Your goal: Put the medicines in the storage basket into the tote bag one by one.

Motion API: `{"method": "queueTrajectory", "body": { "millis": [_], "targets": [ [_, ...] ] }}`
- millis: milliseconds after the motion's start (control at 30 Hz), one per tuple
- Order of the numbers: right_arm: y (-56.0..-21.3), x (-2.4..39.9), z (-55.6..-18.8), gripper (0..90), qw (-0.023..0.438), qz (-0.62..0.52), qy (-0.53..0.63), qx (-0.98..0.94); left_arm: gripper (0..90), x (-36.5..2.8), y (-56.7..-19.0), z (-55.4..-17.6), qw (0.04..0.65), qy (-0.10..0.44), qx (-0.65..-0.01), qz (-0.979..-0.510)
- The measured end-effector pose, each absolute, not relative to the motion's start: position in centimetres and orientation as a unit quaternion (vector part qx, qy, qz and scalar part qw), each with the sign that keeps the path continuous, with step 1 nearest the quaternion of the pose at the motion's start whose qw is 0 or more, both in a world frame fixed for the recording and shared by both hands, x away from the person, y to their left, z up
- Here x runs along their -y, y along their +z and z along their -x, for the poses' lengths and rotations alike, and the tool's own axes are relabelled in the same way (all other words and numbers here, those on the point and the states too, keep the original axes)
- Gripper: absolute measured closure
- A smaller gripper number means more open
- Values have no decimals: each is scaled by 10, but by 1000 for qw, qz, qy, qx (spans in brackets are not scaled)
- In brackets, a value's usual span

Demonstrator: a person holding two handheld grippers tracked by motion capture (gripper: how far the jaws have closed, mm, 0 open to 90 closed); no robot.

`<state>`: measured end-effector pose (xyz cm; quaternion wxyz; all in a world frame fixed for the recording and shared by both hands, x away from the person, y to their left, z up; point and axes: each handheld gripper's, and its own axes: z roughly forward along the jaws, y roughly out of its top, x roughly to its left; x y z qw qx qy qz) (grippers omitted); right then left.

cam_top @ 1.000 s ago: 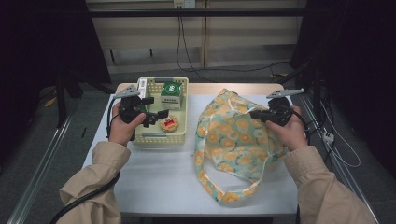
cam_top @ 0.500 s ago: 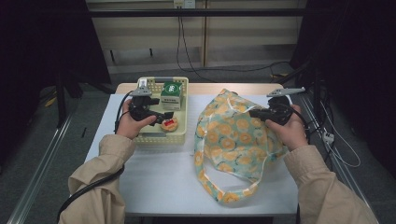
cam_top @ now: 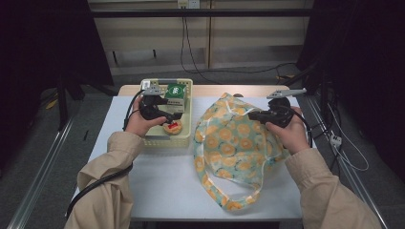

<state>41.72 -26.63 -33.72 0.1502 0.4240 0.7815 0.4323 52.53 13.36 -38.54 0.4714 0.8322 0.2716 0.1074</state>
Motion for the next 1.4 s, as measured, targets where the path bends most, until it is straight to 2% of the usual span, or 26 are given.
{"method": "queueTrajectory", "body": {
  "millis": [600, 700, 733, 833, 867, 900, 933, 1000, 1133, 1300, 1400],
  "targets": [
    [-342, 263, -420, 900, 152, -425, 425, -784, 69, -118, -430, -536, 384, 105, -261, -879],
    [-343, 262, -421, 900, 153, -423, 425, -786, 70, -116, -432, -537, 342, 121, -261, -895],
    [-343, 262, -421, 900, 152, -423, 426, -785, 81, -116, -435, -539, 345, 105, -261, -895],
    [-342, 261, -420, 900, 153, -423, 425, -786, 92, -116, -439, -541, 311, 110, -258, -908],
    [-342, 261, -420, 900, 152, -422, 424, -787, 98, -114, -440, -540, 293, 124, -263, -911],
    [-343, 261, -420, 900, 153, -421, 424, -787, 102, -114, -442, -541, 303, 109, -263, -909],
    [-343, 261, -419, 900, 152, -422, 424, -787, 108, -113, -441, -541, 289, 118, -261, -914],
    [-343, 262, -419, 900, 152, -424, 425, -785, 147, -114, -442, -543, 295, 90, -252, -917],
    [-345, 265, -418, 900, 151, -425, 426, -784, 199, -115, -442, -543, 282, 94, -246, -923],
    [-345, 268, -418, 900, 151, -427, 428, -782, 203, -115, -440, -546, 280, 97, -278, -914],
    [-345, 268, -417, 900, 151, -427, 428, -782, 204, -115, -434, -549, 302, 90, -315, -895]
  ]
}}
